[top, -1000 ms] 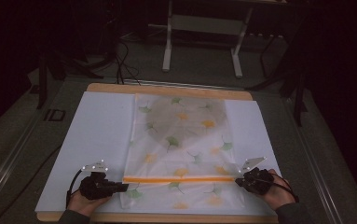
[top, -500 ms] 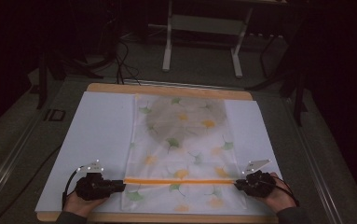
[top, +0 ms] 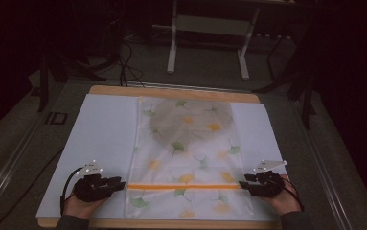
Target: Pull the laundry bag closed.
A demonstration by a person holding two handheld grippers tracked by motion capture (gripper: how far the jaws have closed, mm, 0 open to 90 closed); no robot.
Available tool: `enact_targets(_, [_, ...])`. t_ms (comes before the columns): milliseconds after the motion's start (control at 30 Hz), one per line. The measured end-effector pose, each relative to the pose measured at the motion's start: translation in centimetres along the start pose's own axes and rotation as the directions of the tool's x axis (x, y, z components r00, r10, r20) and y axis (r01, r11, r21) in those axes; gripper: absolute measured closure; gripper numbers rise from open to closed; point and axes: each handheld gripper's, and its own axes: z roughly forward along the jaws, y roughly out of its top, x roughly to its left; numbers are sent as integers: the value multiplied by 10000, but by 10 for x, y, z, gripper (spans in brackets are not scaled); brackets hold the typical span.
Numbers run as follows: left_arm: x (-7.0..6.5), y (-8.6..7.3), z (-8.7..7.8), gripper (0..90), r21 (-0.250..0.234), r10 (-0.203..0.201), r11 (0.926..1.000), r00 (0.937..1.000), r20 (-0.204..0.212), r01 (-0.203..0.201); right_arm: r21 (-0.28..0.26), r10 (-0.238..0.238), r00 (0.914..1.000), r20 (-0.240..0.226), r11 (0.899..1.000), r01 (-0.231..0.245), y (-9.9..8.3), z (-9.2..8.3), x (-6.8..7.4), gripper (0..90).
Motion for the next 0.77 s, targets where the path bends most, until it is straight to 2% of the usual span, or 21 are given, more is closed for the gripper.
enact_targets(33, [0, 0, 0, 666, 0, 0, 10000, 10000, 0, 0, 0, 0, 10000, 0, 10000, 0, 0, 0, 0, 591])
enact_targets(67, [2, 0, 0, 667, -9, 18, 10000, 9998, -211, -18, -358, 426, 9990, 99, 9985, -422, -2, 1, -4, 579])
enact_targets(100, [2, 0, 0, 666, -9, 18, 10000, 9998, -211, -18, -358, 426, 9990, 99, 9985, -422, -2, 1, -4, 579])
enact_targets(133, [4, 1, -1, 666, -120, 37, 9999, 9993, -381, -41, -483, 789, 9962, 360, 9959, -771, -4, 3, -7, 563])
enact_targets(233, [6, 1, -3, 663, -287, 17, 9996, 9975, -702, -37, -740, 1301, 9881, 821, 9895, -1241, -8, 5, -12, 549])
enact_targets(300, [8, 2, -3, 658, -341, 22, 9994, 9964, -845, -51, -1183, 1901, 9776, 901, 9767, -1790, -11, 5, -15, 542])
enact_targets(333, [9, 2, -3, 658, -397, 9, 9992, 9942, -1075, -52, -1183, 1901, 9776, 901, 9767, -1790, -11, 5, -15, 542])
enact_targets(367, [10, 2, -4, 651, -411, 15, 9991, 9923, -1235, -66, -1529, 2246, 9701, 919, 9659, -2092, -13, 4, -18, 537])
enact_targets(400, [13, 3, -4, 646, -511, -37, 9987, 9867, -1624, -47, -1692, 2444, 9650, 946, 9592, -2264, -15, 4, -19, 537])
enact_targets(433, [13, 3, -4, 631, -511, -37, 9987, 9867, -1624, -47, -1692, 2444, 9650, 946, 9592, -2264, -15, 4, -19, 537])
enact_targets(467, [14, 3, -5, 631, -597, -111, 9982, 9825, -1857, 0, -2012, 2796, 9544, 1046, 9458, -2550, -17, 3, -21, 530])
enact_targets(500, [16, 3, -6, 624, -676, -161, 9977, 9751, -2213, 11, -2293, 2897, 9496, 1200, 9387, -2574, -20, 2, -22, 524])
enact_targets(533, [16, 3, -6, 618, -676, -161, 9977, 9751, -2213, 11, -2437, 3069, 9443, 1188, 9310, -2719, -21, 2, -22, 523])
enact_targets(567, [18, 3, -7, 613, -735, -236, 9973, 9619, -2722, 36, -2541, 3208, 9402, 1145, 9244, -2844, -22, 3, -23, 522])
enact_targets(600, [18, 3, -7, 613, -735, -236, 9973, 9619, -2722, 36, -2582, 3256, 9377, 1211, 9225, -2869, -23, 4, -23, 522])
enact_targets(633, [21, 3, -7, 611, -771, -315, 9970, 9535, -2997, 87, -2568, 3313, 9354, 1235, 9212, -2924, -24, 5, -24, 527])
enact_targets(700, [23, 3, -6, 599, -763, -357, 9970, 9416, -3348, 107, -2472, 3320, 9350, 1249, 9230, -2948, -26, 9, -25, 531])
enact_targets(733, [23, 3, -6, 591, -763, -357, 9970, 9416, -3348, 107, -2428, 3304, 9348, 1301, 9247, -2931, -27, 10, -25, 530])
enact_targets(767, [25, 4, -5, 585, -742, -370, 9972, 9369, -3476, 119, -2401, 3335, 9332, 1341, 9246, -2959, -27, 11, -26, 530])
